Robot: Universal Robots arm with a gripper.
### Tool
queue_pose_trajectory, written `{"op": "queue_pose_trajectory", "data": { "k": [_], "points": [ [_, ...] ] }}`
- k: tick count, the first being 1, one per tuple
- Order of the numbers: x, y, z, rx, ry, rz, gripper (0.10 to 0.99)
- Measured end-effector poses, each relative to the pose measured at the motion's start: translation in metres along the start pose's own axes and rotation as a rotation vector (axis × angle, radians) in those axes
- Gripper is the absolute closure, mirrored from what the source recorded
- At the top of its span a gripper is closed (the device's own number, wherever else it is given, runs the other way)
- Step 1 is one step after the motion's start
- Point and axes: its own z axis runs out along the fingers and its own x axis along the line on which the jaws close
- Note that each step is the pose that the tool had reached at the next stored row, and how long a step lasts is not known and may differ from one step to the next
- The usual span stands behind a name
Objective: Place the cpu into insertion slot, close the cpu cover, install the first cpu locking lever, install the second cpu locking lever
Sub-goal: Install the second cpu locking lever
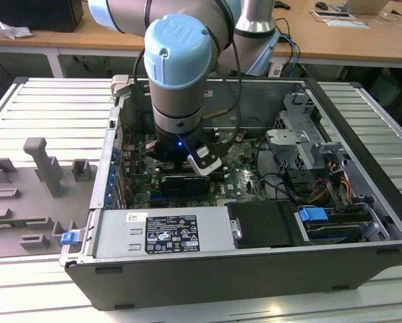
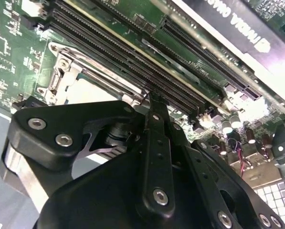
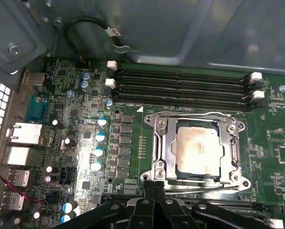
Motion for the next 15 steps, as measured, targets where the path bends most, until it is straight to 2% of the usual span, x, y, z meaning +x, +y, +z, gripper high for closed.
{"op": "queue_pose_trajectory", "data": {
  "k": [6,8,10,15],
  "points": [
    [0.0019,-0.0014,0.0042,-0.011,-0.002,0.0,0.98],
    [0.0019,-0.0017,0.0066,-0.021,-0.0032,0.0,0.98],
    [0.0018,-0.0015,0.0071,-0.025,-0.0034,0.0,0.98],
    [0.004,-0.0005,0.0088,-0.029,-0.0046,0.0,0.98]
  ]
}}
